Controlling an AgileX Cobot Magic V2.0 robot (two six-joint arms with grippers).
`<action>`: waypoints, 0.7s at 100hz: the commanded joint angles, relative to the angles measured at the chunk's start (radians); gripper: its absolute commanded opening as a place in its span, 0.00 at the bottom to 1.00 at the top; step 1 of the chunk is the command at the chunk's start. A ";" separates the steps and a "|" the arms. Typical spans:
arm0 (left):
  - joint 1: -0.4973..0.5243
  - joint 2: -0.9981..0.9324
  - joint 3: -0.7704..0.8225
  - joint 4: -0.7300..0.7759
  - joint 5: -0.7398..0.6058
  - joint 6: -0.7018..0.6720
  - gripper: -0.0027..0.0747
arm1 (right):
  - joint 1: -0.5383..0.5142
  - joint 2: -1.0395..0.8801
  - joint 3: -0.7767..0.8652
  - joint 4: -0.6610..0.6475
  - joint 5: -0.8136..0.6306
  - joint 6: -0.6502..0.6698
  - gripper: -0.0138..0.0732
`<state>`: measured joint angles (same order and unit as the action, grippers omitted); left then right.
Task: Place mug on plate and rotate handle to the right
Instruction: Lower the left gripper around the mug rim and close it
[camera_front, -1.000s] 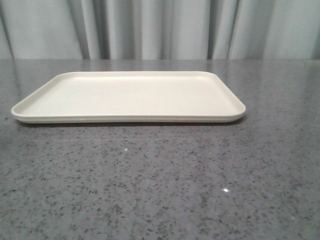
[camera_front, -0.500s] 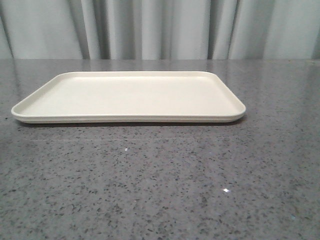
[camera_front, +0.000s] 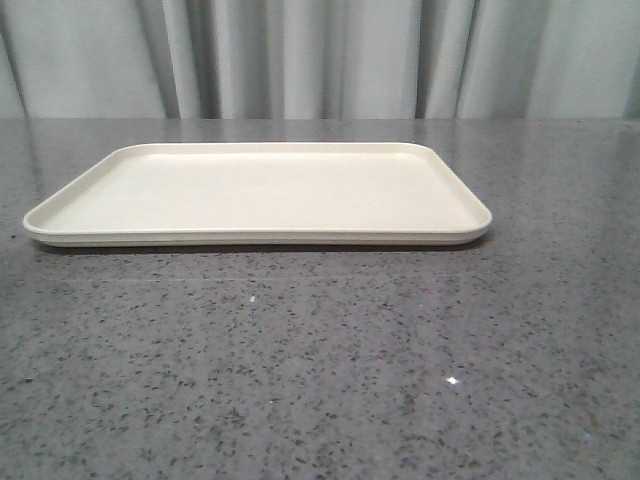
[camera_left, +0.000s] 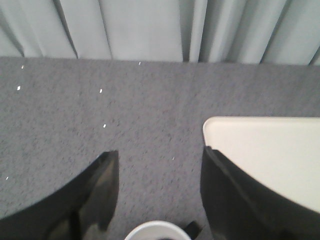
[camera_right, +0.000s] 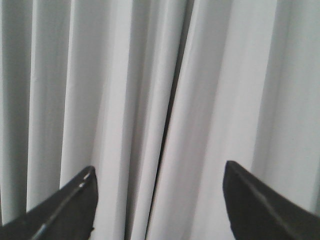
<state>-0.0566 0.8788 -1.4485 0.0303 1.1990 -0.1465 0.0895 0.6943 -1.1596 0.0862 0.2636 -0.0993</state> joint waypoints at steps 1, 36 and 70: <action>0.007 0.051 -0.057 0.026 0.048 0.018 0.51 | -0.003 0.022 -0.032 -0.010 -0.060 -0.007 0.77; 0.007 0.121 -0.049 0.035 0.064 0.075 0.51 | -0.003 0.060 -0.030 -0.010 -0.027 -0.007 0.77; 0.007 0.117 0.156 0.040 0.064 0.075 0.51 | -0.003 0.098 -0.030 -0.010 -0.018 -0.007 0.77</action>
<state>-0.0566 1.0053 -1.3215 0.0633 1.2727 -0.0729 0.0895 0.7824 -1.1596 0.0823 0.3196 -0.0993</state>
